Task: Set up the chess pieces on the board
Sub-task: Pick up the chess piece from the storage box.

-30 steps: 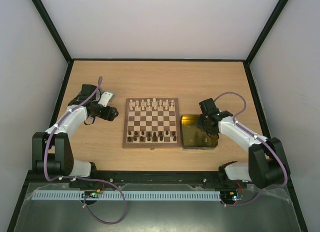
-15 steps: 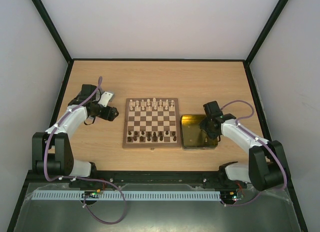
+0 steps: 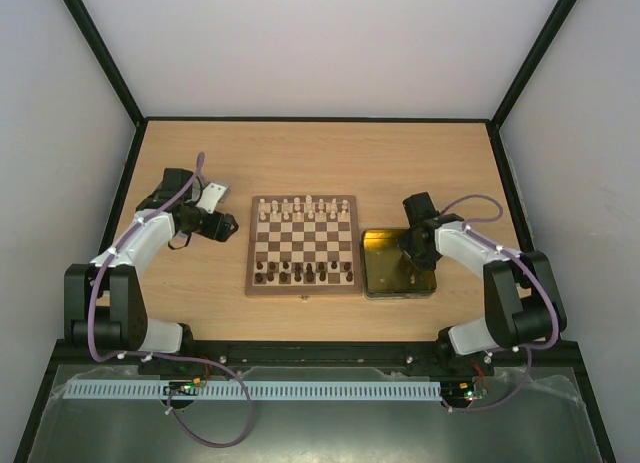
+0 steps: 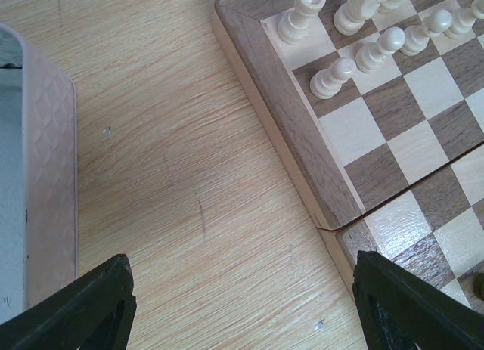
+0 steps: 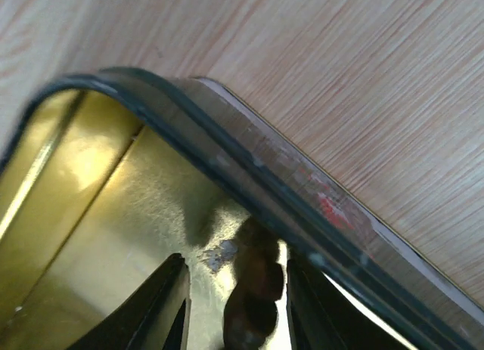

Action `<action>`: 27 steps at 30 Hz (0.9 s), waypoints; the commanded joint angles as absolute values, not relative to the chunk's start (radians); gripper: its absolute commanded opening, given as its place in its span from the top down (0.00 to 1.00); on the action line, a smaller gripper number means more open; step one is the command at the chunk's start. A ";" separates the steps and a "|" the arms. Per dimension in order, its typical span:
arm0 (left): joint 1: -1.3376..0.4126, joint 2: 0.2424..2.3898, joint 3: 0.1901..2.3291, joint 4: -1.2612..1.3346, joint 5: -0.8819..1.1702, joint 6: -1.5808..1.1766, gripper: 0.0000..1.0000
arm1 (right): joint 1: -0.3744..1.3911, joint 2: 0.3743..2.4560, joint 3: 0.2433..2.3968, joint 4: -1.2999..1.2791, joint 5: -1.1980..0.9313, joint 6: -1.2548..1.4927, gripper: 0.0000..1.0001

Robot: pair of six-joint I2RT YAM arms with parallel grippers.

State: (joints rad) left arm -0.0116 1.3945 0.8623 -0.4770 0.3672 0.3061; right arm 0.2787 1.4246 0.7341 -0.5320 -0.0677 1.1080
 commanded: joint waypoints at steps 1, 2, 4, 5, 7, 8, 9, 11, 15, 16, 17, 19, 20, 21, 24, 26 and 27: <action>-0.006 1.379 0.850 -0.486 0.390 0.316 0.21 | 0.261 1.471 0.746 -0.566 -0.080 1.110 0.65; -0.006 1.380 0.850 -0.486 0.391 0.316 0.21 | 0.261 1.479 0.747 -0.572 -0.081 1.107 0.65; -0.006 1.381 0.851 -0.486 0.391 0.316 0.21 | 0.260 1.485 0.744 -0.578 -0.081 1.105 0.66; -0.006 1.382 0.852 -0.485 0.390 0.316 0.21 | 0.259 1.487 0.743 -0.578 -0.083 1.102 0.66; -0.006 1.380 0.851 -0.483 0.390 0.316 0.21 | 0.258 1.494 0.746 -0.580 -0.087 1.092 0.68; -0.006 1.380 0.852 -0.483 0.388 0.316 0.21 | 0.258 1.499 0.751 -0.584 -0.085 1.084 0.70; -0.006 1.378 0.851 -0.484 0.389 0.316 0.20 | 0.258 1.502 0.758 -0.590 -0.082 1.075 0.73; -0.006 1.378 0.850 -0.483 0.389 0.317 0.20 | 0.258 1.503 0.766 -0.592 -0.078 1.061 0.78; -0.006 1.380 0.847 -0.483 0.390 0.320 0.20 | 0.257 1.482 0.768 -0.594 -0.082 1.039 0.83; -0.006 1.378 0.848 -0.484 0.391 0.320 0.21 | 0.258 1.472 0.769 -0.594 -0.079 1.034 0.85; -0.006 1.378 0.849 -0.483 0.390 0.319 0.20 | 0.258 1.463 0.766 -0.593 -0.078 1.030 0.88; -0.006 1.376 0.849 -0.483 0.392 0.319 0.20 | 0.257 1.448 0.765 -0.594 -0.079 1.021 0.91; -0.006 1.375 0.849 -0.484 0.391 0.319 0.20 | 0.258 1.442 0.767 -0.598 -0.078 1.015 0.92; -0.006 1.376 0.850 -0.483 0.391 0.318 0.21 | 0.258 1.436 0.774 -0.607 -0.075 1.006 0.93; -0.006 1.373 0.849 -0.483 0.388 0.318 0.20 | 0.257 1.399 0.805 -0.624 -0.060 0.972 0.96; -0.006 1.377 0.849 -0.482 0.386 0.316 0.21 | 0.259 1.367 0.829 -0.632 -0.052 0.938 0.98; -0.006 1.379 0.850 -0.483 0.384 0.316 0.20 | 0.259 1.352 0.844 -0.643 -0.037 0.919 0.98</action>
State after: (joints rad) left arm -0.0116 1.3945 0.8623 -0.4770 0.3744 0.3069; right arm 0.2611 1.4239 0.7742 -0.5880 -0.0872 0.9916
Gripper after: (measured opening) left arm 0.795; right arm 0.099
